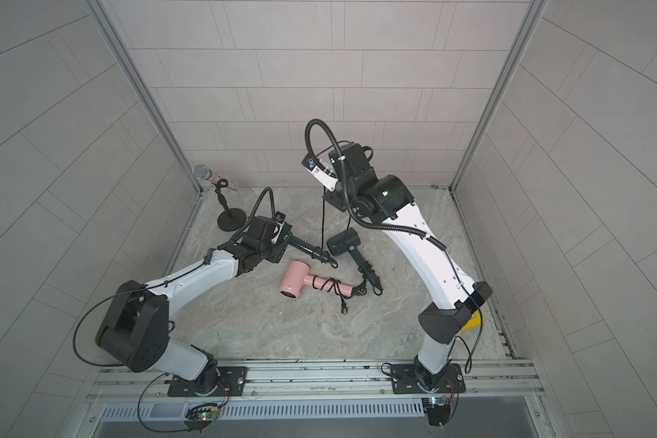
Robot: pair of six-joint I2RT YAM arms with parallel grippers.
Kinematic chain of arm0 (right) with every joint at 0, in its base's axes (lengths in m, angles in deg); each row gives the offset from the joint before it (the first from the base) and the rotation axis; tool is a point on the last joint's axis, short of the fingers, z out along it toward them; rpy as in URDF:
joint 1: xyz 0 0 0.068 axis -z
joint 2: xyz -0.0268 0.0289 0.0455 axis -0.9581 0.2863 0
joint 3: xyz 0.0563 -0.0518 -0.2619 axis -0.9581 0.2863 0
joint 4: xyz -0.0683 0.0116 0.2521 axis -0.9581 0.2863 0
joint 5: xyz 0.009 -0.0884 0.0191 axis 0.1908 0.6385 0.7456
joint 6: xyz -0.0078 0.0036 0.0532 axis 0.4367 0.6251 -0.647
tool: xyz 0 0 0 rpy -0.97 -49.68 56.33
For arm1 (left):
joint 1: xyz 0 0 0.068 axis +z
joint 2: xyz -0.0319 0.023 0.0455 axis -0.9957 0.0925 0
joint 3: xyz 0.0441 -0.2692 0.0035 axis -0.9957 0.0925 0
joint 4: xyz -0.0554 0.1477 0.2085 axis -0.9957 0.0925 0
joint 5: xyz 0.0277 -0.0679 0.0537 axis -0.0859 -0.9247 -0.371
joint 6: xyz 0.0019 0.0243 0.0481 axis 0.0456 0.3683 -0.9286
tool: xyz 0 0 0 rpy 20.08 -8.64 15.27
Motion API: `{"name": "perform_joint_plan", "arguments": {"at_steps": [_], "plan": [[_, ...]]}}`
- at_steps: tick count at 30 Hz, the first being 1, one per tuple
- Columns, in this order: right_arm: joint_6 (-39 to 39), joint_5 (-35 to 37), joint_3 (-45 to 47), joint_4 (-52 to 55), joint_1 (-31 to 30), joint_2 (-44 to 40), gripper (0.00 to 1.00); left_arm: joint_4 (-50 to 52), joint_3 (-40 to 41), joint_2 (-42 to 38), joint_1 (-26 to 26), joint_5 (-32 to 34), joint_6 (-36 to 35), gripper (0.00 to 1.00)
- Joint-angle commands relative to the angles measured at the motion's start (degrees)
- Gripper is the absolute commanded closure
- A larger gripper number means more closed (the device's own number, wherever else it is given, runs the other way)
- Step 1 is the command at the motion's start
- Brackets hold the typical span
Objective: Wrap the cord around the hair dryer
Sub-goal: Wrap the power cord around the hair dryer.
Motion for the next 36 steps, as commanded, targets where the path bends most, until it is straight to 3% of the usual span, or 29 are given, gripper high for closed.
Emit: {"name": "perform_joint_plan", "arguments": {"at_steps": [1,5,8,11,16,19,22,26,30,36], "plan": [[-2.06,-5.83,-3.08,0.19,4.28,2.39,1.0,-2.16,0.06,-5.84,-0.42,-19.33,1.01,1.0],[-3.56,-9.06,-3.88,0.27,8.67,5.47,1.0,-7.87,2.52,-9.91,-0.46,-37.98,5.35,1.0],[-4.54,-10.61,-2.26,0.18,11.06,6.49,1.0,-15.13,5.58,-13.38,-0.16,-46.08,9.49,1.0],[-5.47,-11.7,2.73,-2.2,12.2,5.55,1.0,-25.74,8.88,-17.07,0.85,-48.8,16.71,1.0],[-7.31,-13.84,16.16,-9.46,12.43,0.81,1.0,-43.83,11.05,-17.04,7.05,-47.22,35.12,1.0],[-8.76,-15.18,23.27,-12.79,12.45,-1.56,1.0,-51.56,10.83,-14.44,9.22,-43.9,44.26,1.0],[-10.02,-16.02,29.14,-14.77,12.23,-4.17,1.0,-49.48,8.72,-12.44,9.47,-39.39,45.47,1.0],[-10.97,-15.52,37.06,-16.93,10.97,-8.86,1.0,-38.28,4.8,-11.28,9.36,-28.85,43.27,1.0],[-10.95,-13.52,42.93,-16.45,8.53,-13.19,1.0,-25.21,1.76,-10.71,9.42,-13.48,42.75,1.0],[-11.28,-12.43,47.68,-11.05,3.89,-17.87,1.0,-13.52,-1.52,-7.65,9.6,3.13,46.43,1.0]]}}
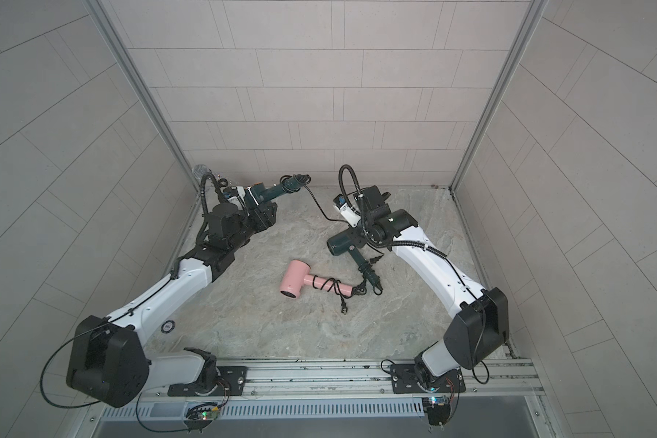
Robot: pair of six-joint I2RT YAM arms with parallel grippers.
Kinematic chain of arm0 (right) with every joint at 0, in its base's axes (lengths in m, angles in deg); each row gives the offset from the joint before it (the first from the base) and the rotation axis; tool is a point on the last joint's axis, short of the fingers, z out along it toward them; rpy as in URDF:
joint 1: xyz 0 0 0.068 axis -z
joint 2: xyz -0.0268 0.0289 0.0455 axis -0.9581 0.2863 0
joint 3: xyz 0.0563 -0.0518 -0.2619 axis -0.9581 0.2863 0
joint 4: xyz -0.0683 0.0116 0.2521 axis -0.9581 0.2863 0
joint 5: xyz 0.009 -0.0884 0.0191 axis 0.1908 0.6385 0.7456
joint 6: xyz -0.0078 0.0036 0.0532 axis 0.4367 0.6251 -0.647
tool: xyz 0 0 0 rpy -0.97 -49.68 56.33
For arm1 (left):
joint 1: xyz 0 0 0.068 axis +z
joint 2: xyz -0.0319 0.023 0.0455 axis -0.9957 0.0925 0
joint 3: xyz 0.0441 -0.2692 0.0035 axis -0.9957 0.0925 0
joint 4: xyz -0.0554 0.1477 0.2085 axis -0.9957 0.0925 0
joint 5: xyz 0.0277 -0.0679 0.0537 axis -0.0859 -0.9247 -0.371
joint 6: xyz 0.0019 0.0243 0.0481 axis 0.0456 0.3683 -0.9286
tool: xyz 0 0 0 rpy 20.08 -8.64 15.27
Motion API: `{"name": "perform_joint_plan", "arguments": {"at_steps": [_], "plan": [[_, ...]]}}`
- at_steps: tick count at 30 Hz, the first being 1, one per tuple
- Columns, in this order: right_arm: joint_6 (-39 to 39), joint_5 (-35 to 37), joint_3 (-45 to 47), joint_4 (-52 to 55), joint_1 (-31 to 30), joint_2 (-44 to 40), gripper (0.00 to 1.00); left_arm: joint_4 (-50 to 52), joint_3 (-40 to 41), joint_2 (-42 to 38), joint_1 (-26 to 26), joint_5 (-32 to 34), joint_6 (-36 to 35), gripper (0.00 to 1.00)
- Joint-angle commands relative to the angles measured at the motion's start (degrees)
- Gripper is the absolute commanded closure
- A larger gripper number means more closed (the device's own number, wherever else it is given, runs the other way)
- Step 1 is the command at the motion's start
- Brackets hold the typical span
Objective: Wrap the cord around the hair dryer
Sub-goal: Wrap the power cord around the hair dryer.
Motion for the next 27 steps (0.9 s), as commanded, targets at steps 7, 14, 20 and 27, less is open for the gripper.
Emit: {"name": "perform_joint_plan", "arguments": {"at_steps": [7,14,20,27], "plan": [[0.46,2.57,1.78,11.3,-10.1,-3.74,1.0,6.93,-4.81,4.93,0.42,18.72,7.04,1.0],[0.38,2.11,-0.5,13.12,-11.39,-2.74,1.0,7.07,-4.13,5.16,0.43,18.64,8.25,1.0],[0.51,1.49,-0.87,15.2,-13.79,-0.56,1.0,6.34,-4.78,5.98,1.46,14.66,10.57,1.0],[1.3,0.47,-2.22,18.18,-15.85,2.29,1.0,1.12,-3.23,9.25,3.98,7.49,17.45,1.0]]}}
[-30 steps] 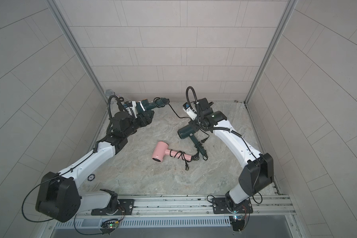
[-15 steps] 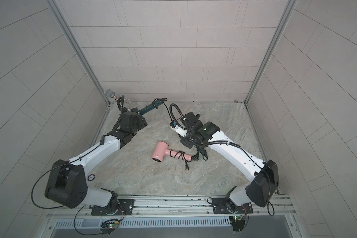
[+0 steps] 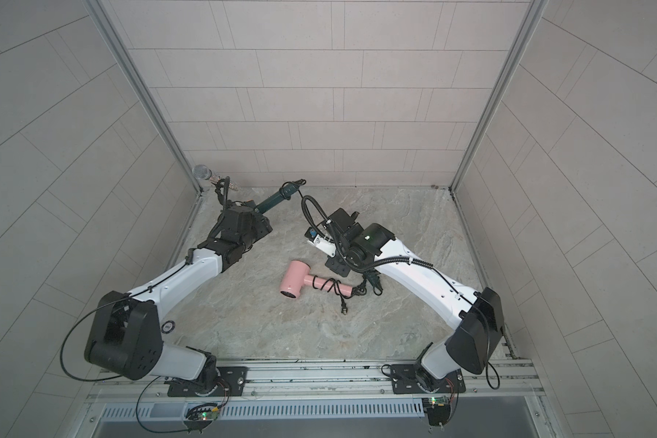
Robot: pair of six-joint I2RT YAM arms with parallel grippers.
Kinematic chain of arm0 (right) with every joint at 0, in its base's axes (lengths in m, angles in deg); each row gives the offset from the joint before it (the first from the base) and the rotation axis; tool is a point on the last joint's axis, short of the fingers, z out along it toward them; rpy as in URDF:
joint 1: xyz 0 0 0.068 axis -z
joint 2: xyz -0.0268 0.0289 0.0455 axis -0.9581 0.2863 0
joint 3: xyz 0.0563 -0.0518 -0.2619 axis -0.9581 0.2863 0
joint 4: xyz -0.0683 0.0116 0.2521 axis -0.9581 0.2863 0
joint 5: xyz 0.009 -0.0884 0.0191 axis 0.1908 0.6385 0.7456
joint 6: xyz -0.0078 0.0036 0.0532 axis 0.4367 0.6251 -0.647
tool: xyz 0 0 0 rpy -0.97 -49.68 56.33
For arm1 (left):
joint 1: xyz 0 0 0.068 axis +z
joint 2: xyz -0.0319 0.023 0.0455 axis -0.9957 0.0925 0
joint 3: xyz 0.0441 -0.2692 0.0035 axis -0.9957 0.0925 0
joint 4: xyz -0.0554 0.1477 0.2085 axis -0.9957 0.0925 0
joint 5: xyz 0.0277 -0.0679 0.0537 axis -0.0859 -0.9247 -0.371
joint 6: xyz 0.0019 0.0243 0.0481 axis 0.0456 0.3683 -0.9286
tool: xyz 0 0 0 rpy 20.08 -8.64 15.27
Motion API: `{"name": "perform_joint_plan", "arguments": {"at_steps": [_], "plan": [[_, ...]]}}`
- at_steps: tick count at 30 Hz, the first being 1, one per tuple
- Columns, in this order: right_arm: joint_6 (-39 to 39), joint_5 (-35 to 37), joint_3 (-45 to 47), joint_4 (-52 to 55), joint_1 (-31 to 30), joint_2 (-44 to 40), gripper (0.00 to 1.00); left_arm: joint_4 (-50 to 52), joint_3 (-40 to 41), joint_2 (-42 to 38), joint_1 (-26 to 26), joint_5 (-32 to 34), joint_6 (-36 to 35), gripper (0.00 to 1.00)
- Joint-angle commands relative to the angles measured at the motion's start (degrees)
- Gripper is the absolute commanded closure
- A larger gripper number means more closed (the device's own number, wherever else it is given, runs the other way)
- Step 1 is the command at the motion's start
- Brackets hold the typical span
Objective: Wrap the cord around the hair dryer
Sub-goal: Wrap the power cord around the hair dryer.
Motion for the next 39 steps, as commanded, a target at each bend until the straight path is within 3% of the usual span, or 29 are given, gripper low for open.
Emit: {"name": "perform_joint_plan", "arguments": {"at_steps": [1,7,12,18,22,31,39], "plan": [[1.1,-1.55,-0.69,7.7,-1.33,1.01,1.0,-9.73,-1.22,1.46,2.9,-1.29,9.44,1.0],[2.13,-3.06,-2.18,11.3,-3.5,2.4,1.0,-9.83,-0.17,2.97,3.45,0.06,10.95,1.0],[4.41,-5.93,-2.81,14.28,-8.45,1.27,1.0,-6.3,-0.95,3.71,3.66,9.42,10.6,1.0],[5.99,-6.06,-6.05,15.76,-10.17,-1.33,1.0,0.07,-3.33,4.69,3.06,23.99,2.45,1.0],[7.62,-2.81,-10.7,16.28,-10.17,-1.52,1.0,1.42,-4.57,4.46,0.33,32.91,-7.98,1.0],[12.83,2.77,-26.54,17.61,-7.8,3.68,1.0,2.98,-5.13,5.51,-3.98,31.37,-26.27,1.0],[13.45,-0.58,-35.1,14.61,-2.47,7.05,1.0,1.4,-1.63,2.07,-8.87,21.35,-44.74,1.0]]}}
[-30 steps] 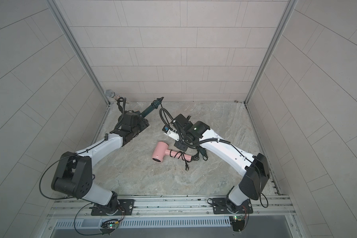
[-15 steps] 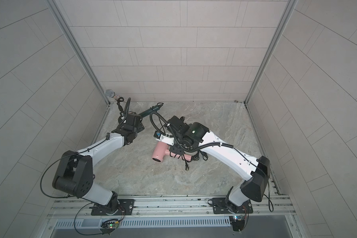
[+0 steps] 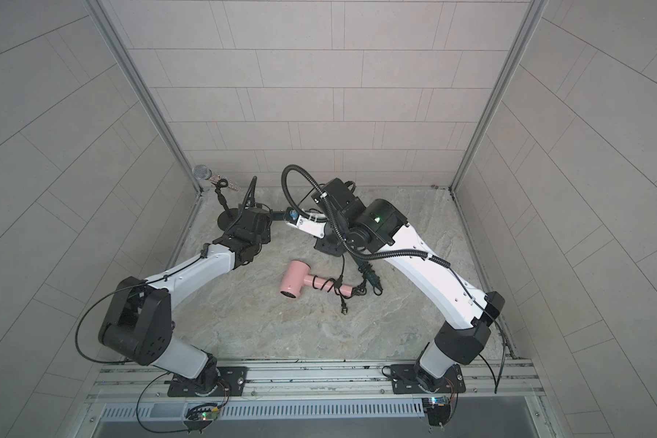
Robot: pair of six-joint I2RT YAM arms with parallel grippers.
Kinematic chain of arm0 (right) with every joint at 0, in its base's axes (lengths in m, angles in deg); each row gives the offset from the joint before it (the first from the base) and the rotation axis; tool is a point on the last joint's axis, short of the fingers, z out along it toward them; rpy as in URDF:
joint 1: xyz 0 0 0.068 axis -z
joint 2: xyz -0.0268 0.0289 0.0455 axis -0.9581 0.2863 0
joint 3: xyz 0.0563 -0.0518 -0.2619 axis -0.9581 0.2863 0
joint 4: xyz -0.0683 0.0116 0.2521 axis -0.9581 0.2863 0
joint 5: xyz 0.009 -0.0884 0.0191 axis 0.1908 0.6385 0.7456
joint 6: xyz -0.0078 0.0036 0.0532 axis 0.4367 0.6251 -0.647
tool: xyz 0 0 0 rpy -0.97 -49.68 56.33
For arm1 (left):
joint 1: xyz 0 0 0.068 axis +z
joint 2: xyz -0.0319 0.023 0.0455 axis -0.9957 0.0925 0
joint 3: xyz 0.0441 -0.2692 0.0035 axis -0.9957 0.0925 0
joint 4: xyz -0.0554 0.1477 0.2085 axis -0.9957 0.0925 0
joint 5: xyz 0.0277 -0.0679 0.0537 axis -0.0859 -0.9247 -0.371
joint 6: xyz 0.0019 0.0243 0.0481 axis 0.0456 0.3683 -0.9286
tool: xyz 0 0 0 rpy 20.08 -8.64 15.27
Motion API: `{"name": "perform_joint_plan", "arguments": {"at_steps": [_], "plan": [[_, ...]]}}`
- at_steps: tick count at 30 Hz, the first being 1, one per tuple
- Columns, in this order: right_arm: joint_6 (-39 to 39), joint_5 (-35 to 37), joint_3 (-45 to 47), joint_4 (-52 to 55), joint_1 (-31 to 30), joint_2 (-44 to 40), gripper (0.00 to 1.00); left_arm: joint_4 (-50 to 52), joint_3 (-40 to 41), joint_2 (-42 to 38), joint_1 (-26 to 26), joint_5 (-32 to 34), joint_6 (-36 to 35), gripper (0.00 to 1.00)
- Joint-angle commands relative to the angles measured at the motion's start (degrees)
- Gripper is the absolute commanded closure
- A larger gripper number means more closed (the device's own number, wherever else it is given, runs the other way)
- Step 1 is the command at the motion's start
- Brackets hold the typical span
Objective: Wrap the cord around the hair dryer
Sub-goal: Wrap the power cord around the hair dryer.
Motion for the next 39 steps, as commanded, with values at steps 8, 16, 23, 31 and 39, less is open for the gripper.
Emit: {"name": "perform_joint_plan", "arguments": {"at_steps": [8,16,23,31,39], "plan": [[2.92,-0.03,-7.96,1.86,5.08,7.03,1.0,7.35,-0.53,-4.35,-9.25,-12.15,-20.78,1.0],[2.59,1.91,-9.55,3.72,13.45,10.78,1.0,4.8,4.92,-13.84,-11.36,-31.29,-16.8,1.0],[-0.52,-9.25,0.69,-3.29,18.6,6.72,1.0,-12.21,10.71,-24.55,-11.09,-45.12,-2.37,1.0],[-8.03,-21.94,19.56,-20.49,22.69,-2.47,1.0,-25.98,12.01,-25.84,-6.66,-41.78,14.34,1.0],[-15.98,-26.04,35.26,-35.06,24.1,-9.81,1.0,-17.84,7.48,-20.79,-6.62,-24.58,21.99,1.0]]}}
